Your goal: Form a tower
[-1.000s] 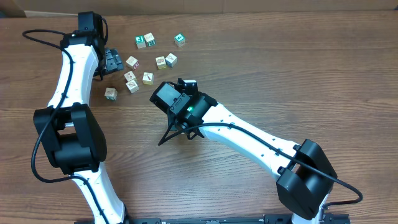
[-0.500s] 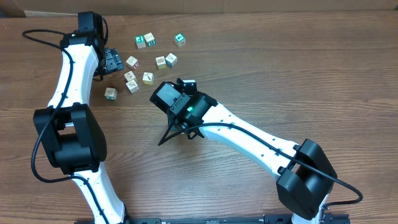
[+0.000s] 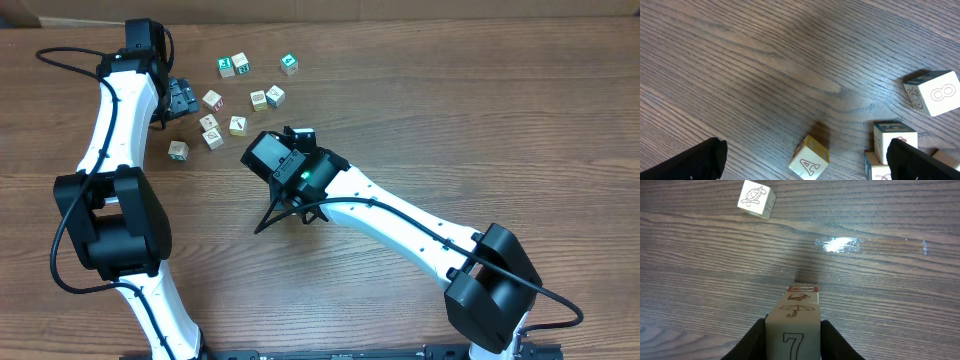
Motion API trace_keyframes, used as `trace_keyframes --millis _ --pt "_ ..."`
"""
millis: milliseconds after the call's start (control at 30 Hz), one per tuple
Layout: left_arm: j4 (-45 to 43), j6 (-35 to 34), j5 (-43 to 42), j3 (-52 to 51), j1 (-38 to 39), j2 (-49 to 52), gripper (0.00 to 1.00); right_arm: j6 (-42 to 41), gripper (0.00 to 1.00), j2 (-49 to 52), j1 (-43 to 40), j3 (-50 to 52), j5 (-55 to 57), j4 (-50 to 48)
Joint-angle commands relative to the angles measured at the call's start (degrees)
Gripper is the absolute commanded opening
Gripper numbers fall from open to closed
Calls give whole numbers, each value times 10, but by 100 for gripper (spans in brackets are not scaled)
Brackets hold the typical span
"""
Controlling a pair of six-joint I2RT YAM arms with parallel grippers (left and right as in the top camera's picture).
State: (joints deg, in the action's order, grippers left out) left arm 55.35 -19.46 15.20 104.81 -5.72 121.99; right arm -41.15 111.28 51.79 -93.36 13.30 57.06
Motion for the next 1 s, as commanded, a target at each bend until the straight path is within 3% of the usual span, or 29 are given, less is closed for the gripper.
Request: trace_keyframes --millis 0,233,467,500,700,833,967 --pt "1 6 -2 3 2 5 100 12 28 -10 0 -2 0 0" --pt "1 6 -2 3 2 5 99 12 36 -10 0 -2 0 0" --pt "1 6 -2 3 2 5 100 20 55 -11 -2 -5 8 -2" --pt "1 6 -2 3 2 5 100 33 62 -11 -4 -14 7 2" --pt "1 6 -2 3 2 5 100 68 78 -11 -29 -149 -5 105" --pt "1 6 -2 3 2 5 99 123 90 -11 -67 -262 -72 199" --pt "1 6 -2 3 2 5 100 141 96 -11 -113 -297 -120 259"
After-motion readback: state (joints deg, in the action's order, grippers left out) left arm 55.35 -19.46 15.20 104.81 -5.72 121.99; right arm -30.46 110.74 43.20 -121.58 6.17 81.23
